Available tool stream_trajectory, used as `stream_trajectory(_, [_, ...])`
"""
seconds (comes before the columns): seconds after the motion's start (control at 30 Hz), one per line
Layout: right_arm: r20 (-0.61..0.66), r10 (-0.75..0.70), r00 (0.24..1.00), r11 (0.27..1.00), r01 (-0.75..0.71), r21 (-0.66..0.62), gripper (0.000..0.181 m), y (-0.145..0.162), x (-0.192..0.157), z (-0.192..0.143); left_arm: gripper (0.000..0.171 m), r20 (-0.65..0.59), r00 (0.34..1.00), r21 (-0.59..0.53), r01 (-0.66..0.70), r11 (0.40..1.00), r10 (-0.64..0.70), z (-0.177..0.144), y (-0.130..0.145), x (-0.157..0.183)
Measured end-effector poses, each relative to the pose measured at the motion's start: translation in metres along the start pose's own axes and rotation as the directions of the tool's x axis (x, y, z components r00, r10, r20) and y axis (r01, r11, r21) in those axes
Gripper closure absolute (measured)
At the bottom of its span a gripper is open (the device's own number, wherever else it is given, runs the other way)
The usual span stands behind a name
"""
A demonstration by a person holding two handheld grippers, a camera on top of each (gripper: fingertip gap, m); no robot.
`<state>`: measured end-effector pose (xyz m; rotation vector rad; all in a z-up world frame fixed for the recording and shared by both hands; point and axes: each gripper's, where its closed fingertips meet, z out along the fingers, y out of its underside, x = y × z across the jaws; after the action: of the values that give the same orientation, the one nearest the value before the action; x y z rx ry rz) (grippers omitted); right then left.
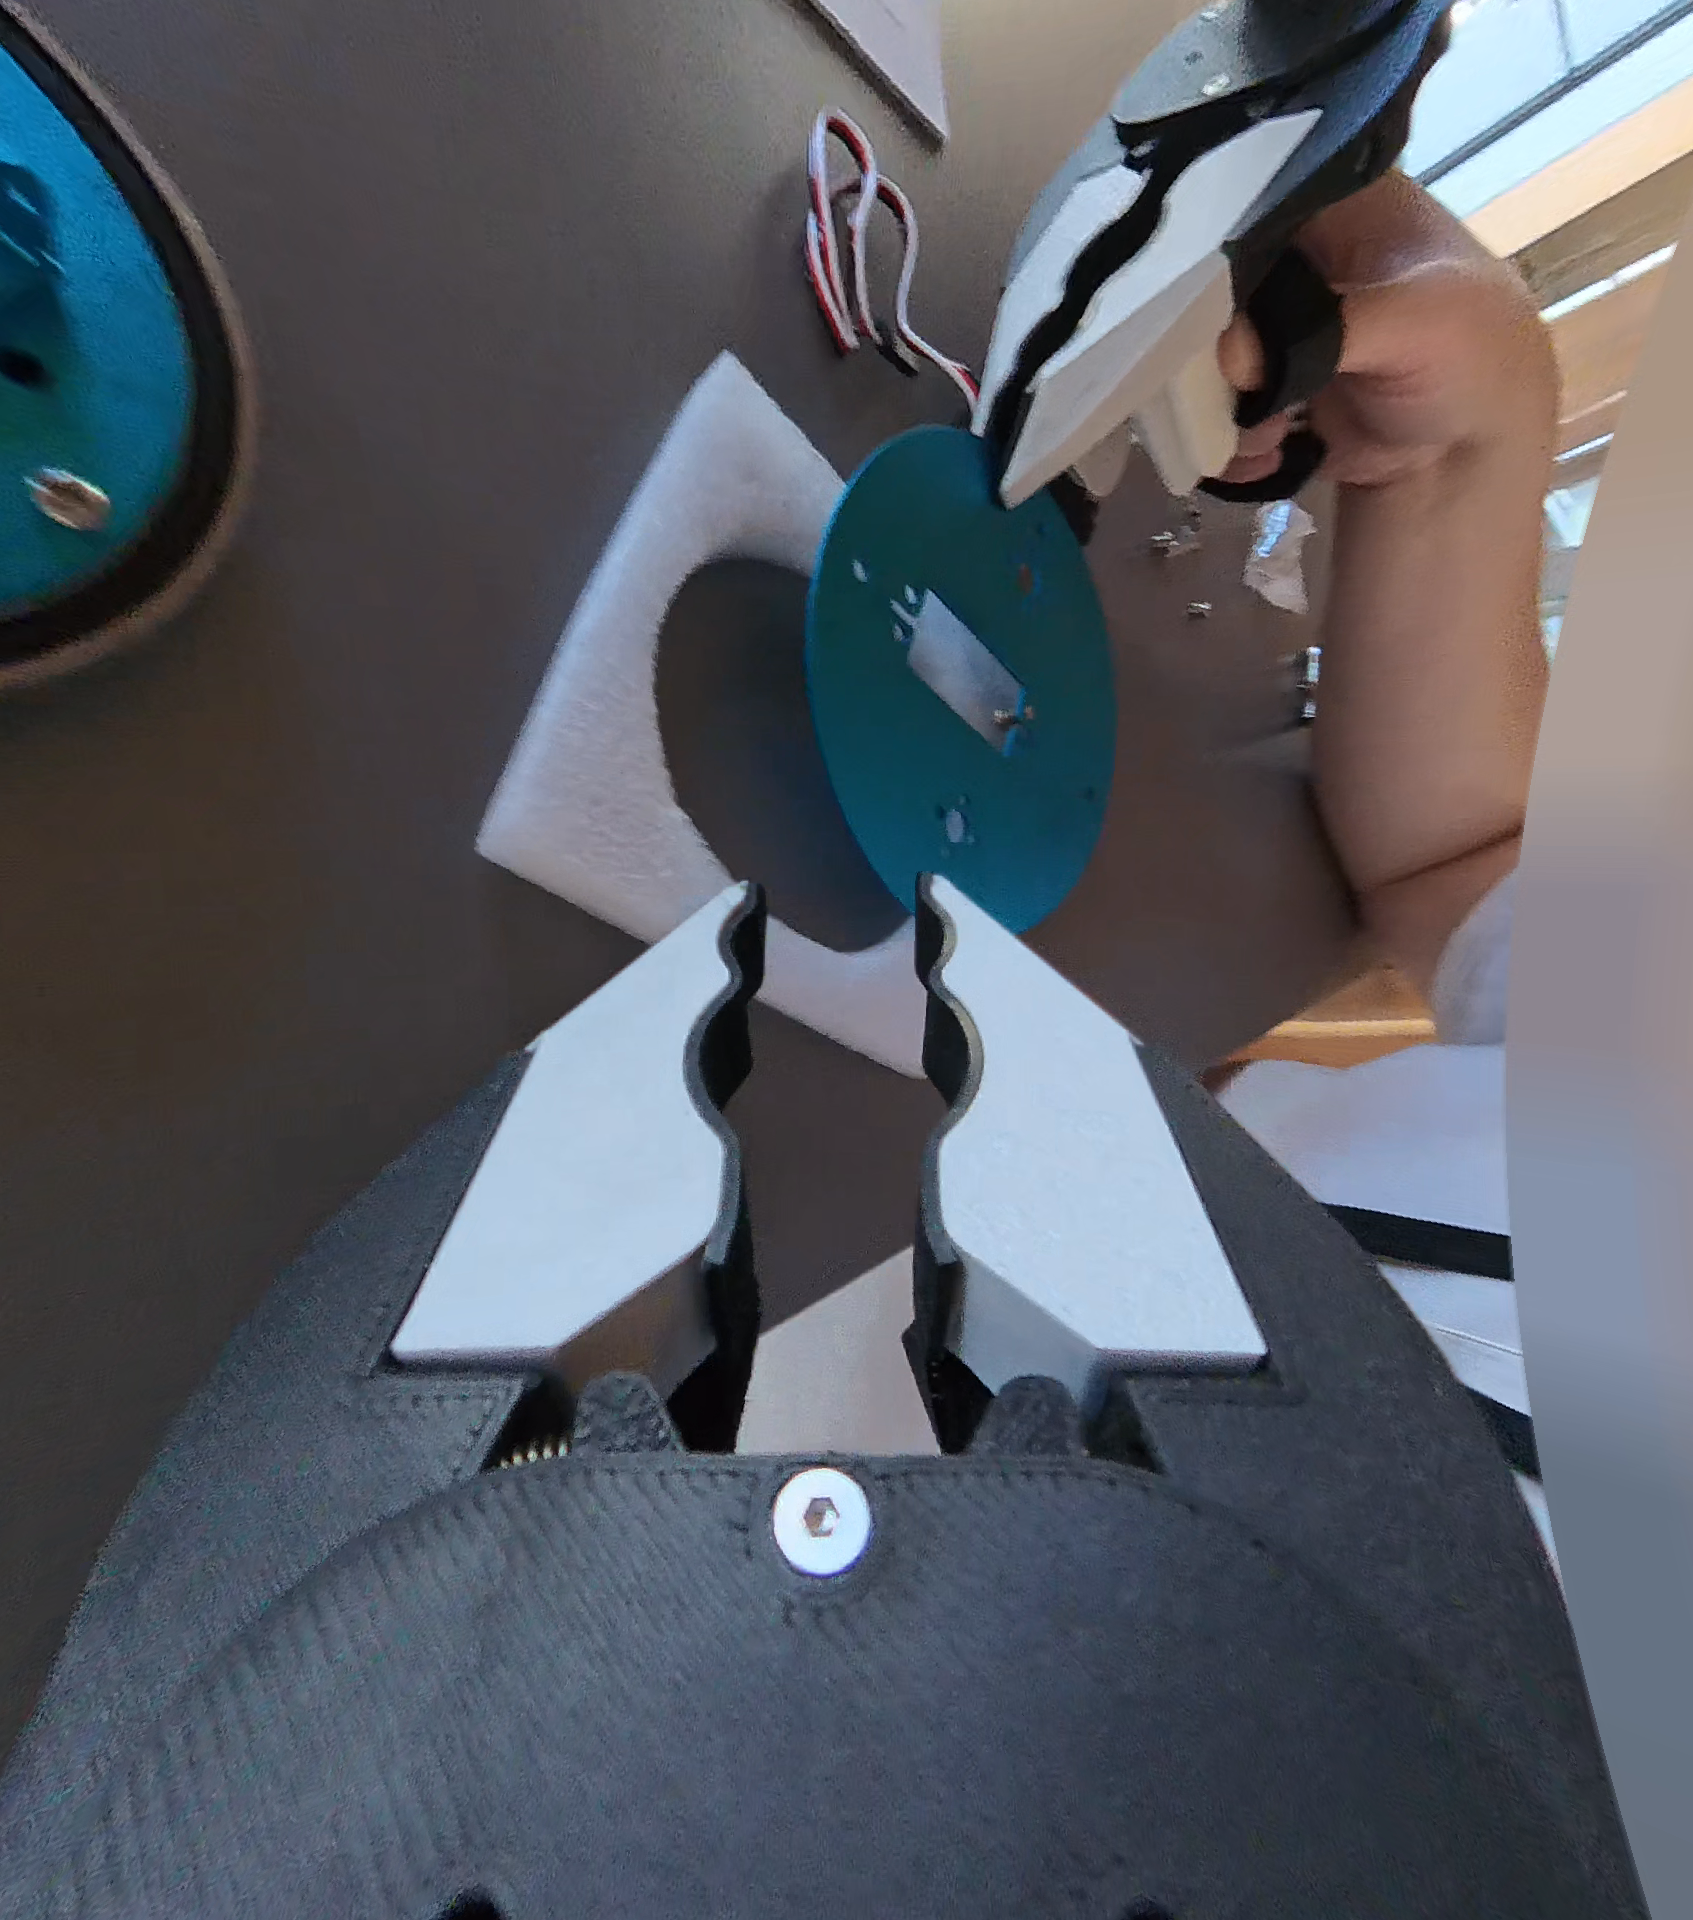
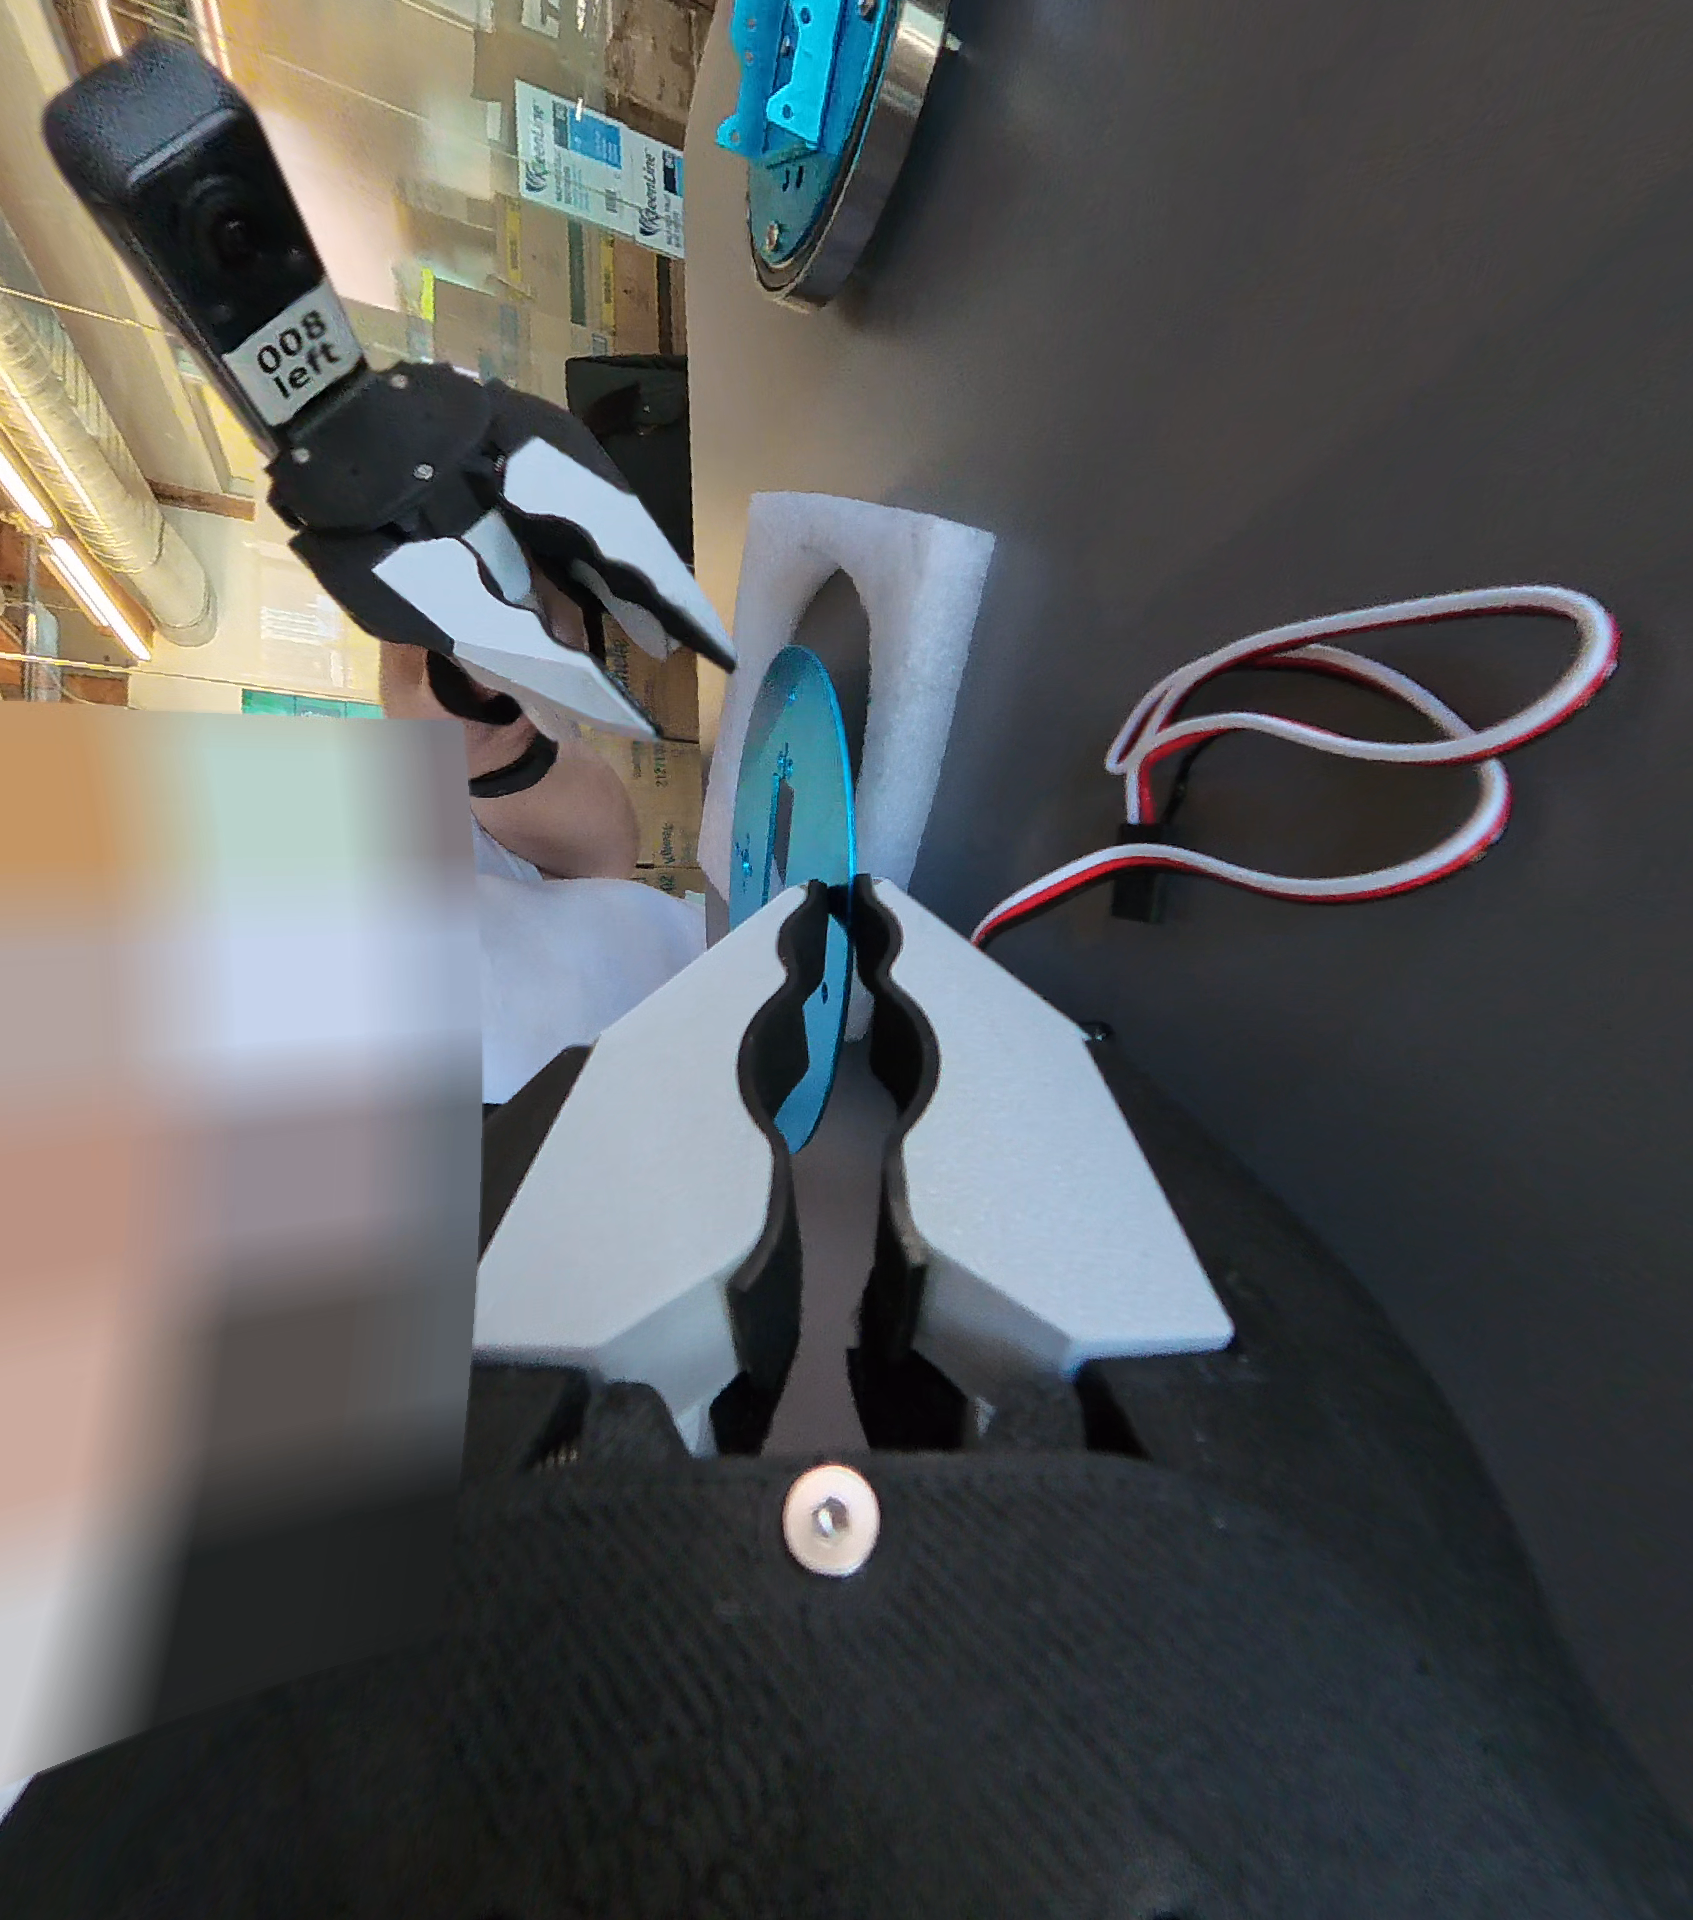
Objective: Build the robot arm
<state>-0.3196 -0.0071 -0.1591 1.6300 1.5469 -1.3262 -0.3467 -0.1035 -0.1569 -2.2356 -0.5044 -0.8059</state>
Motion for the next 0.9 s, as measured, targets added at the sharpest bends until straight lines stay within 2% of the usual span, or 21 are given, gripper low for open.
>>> stream_trajectory(0.23, [-0.071,-0.040,0.997,0.999,0.041,0.012,0.176,-0.003,0.003,0.002,0.151,0.006,1.000,0.013,-0.015,1.000,0.015,0.004,-0.003,-0.006])
stream_trajectory(0.43, [-0.128,-0.093,0.987,0.996,0.094,0.002,0.174,-0.005,0.004,0.004,0.148,0.005,0.996,-0.004,-0.086,0.996,0.086,0.012,-0.007,-0.004])
stream_trajectory(0.53, [-0.146,-0.119,0.982,0.993,0.120,0.000,0.174,-0.006,0.004,0.005,0.145,0.006,0.993,-0.002,-0.115,0.993,0.115,0.013,-0.017,-0.009])
stream_trajectory(0.63, [-0.161,-0.139,0.977,0.990,0.139,-0.009,0.174,-0.007,0.004,0.007,0.143,-0.067,0.992,-0.003,-0.105,0.994,0.105,0.014,-0.029,-0.008])
stream_trajectory(0.8, [-0.186,-0.176,0.967,0.984,0.174,-0.028,0.173,-0.006,0.004,0.007,0.143,-0.157,0.987,-0.110,-0.057,0.992,0.040,0.023,-0.027,-0.006])
stream_trajectory(0.9, [-0.193,-0.195,0.962,0.981,0.191,-0.040,0.173,-0.006,0.004,0.007,0.146,-0.207,0.978,-0.121,-0.023,0.992,-0.003,0.024,-0.029,-0.005])
